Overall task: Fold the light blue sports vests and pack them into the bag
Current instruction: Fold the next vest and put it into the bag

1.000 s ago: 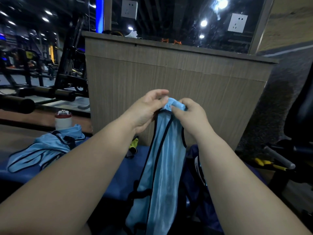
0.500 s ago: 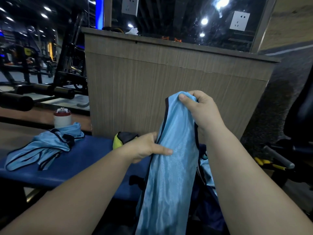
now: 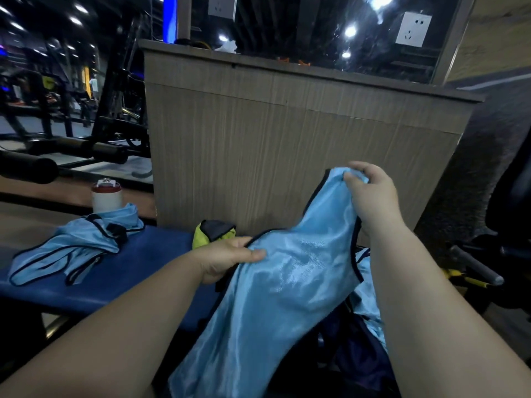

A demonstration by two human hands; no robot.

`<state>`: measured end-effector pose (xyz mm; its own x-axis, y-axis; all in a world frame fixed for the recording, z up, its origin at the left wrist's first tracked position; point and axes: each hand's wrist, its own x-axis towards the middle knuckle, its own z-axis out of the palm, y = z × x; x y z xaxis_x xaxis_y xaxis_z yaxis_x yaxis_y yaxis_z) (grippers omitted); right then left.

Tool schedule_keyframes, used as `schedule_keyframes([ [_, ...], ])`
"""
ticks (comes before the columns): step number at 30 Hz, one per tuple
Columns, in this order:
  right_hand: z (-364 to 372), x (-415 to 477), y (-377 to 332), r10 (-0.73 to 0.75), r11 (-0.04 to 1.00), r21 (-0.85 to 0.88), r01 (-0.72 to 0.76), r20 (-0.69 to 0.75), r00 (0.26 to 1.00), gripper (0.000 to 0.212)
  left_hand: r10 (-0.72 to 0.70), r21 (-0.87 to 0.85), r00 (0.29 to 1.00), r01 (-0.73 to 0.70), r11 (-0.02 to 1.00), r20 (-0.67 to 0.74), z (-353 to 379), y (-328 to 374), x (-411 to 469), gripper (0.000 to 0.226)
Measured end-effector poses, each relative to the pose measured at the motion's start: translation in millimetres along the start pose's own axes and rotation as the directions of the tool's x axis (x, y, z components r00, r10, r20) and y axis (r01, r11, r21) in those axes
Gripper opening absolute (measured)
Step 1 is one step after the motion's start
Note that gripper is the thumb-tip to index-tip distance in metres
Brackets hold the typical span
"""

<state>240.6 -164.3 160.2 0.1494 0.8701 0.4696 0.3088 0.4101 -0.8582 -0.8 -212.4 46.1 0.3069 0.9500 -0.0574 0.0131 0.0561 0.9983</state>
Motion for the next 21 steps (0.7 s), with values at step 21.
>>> schedule_keyframes([
  [21,29.5,-31.1,-1.7,0.058,0.992,-0.124,0.028,0.632,0.772,0.013,0.195,-0.042,0.978,-0.199,0.979,-0.077,16.5,6.7,23.5,0.062],
])
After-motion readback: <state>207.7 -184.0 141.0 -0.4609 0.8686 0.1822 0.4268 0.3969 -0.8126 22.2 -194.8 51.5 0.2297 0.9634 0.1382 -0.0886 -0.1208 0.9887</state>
